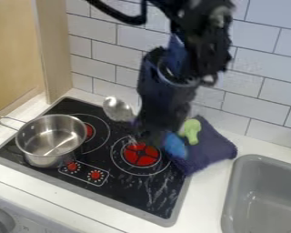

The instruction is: Move spoon on the right.

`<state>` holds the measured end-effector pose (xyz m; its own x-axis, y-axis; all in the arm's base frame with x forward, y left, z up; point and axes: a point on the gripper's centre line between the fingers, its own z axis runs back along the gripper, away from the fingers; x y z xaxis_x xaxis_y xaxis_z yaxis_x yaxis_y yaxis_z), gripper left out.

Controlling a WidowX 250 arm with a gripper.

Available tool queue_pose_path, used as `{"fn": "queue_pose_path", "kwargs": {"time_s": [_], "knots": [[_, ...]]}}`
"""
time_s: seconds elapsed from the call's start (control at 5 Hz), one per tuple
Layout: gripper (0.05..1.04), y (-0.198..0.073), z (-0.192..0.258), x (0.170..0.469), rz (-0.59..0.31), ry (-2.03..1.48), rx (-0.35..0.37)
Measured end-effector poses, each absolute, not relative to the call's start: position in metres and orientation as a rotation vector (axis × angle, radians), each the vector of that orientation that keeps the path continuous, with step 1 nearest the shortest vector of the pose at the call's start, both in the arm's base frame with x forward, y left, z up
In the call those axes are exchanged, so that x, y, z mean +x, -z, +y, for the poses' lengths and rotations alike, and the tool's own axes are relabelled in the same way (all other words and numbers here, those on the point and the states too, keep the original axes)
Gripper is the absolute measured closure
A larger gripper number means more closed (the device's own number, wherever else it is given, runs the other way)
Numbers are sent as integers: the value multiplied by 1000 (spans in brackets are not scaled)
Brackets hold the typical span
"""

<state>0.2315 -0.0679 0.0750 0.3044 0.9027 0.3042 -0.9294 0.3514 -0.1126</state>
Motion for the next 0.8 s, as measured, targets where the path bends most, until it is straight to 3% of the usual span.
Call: {"fn": "queue_pose_path", "kwargs": {"time_s": [0.8], "knots": [[685,-30,-74,223,-315,-1267,87]]}}
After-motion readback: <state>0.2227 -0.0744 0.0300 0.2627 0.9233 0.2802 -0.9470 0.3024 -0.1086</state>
